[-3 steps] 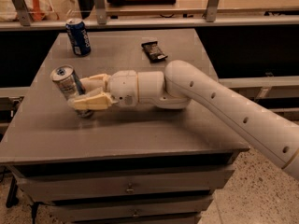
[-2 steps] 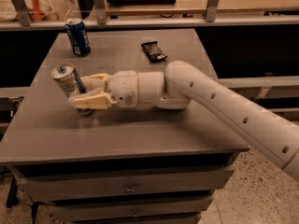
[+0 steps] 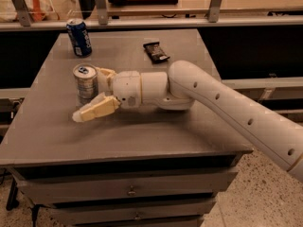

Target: Place redbull can upright

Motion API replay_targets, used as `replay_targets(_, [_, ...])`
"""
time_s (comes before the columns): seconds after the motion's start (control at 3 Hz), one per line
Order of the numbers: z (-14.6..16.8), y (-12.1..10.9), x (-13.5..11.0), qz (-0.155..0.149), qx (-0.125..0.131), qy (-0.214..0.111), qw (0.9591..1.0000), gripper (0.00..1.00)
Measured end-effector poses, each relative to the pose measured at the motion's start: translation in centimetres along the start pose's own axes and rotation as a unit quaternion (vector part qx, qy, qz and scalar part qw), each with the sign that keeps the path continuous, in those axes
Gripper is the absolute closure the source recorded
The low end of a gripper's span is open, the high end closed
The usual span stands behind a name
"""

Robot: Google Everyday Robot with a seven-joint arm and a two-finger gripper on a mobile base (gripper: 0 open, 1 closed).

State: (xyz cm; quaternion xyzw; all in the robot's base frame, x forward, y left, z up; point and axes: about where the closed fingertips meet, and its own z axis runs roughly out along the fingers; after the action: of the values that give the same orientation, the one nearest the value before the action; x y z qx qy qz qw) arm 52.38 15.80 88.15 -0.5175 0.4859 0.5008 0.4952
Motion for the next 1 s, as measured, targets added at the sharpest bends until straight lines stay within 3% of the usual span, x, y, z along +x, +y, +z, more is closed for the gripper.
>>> replay_targets(0.67, [-0.6, -0.1, -0.4, -0.007, 0.004, 0.015, 0.9999, 0.0])
replay_targets(1.0, [-2.1, -0.5, -1.2, -0.018, 0.016, 0.041, 0.9989, 0.0])
